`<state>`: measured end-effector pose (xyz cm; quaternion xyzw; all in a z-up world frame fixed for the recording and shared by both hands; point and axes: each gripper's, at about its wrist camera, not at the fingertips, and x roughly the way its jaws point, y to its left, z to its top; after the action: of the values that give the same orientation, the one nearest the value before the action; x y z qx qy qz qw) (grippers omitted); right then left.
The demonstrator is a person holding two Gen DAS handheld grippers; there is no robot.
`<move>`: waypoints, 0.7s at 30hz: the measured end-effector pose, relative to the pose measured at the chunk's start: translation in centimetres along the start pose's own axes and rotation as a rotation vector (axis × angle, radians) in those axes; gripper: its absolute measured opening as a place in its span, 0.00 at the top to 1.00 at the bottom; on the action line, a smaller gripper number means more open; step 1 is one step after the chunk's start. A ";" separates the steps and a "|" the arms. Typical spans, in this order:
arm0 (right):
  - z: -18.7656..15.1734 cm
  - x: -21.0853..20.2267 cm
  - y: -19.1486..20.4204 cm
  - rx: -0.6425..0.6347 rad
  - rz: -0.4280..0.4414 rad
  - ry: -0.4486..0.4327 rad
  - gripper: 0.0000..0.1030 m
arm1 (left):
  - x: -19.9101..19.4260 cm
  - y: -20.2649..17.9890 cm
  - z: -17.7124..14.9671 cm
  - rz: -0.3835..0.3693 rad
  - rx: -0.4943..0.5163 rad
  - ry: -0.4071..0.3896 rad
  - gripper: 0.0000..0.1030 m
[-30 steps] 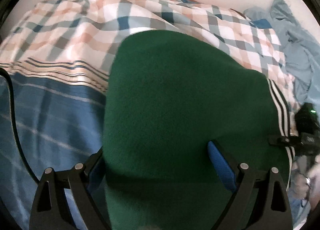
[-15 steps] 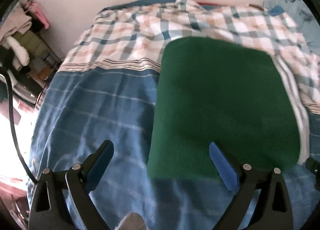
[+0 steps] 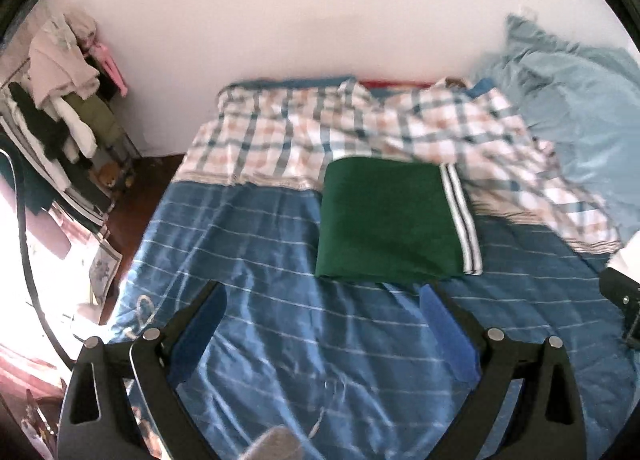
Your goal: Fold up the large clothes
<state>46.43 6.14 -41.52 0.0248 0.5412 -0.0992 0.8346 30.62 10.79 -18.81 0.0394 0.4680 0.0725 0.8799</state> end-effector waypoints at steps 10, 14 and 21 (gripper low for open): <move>-4.2 -20.8 -2.2 -0.018 -0.012 -0.150 0.06 | -15.2 0.7 -1.2 -0.035 0.009 -0.078 0.04; -6.0 -26.6 -3.6 -0.025 -0.008 -0.198 0.06 | -19.2 1.1 -1.7 -0.051 -0.003 -0.102 0.04; -8.5 -32.9 -5.5 -0.024 -0.008 -0.279 0.06 | -23.9 1.8 -2.3 -0.065 -0.027 -0.156 0.04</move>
<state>24.79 6.61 -14.73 -0.0015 0.4211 -0.0988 0.9016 15.35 8.64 -0.32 0.0180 0.3979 0.0470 0.9160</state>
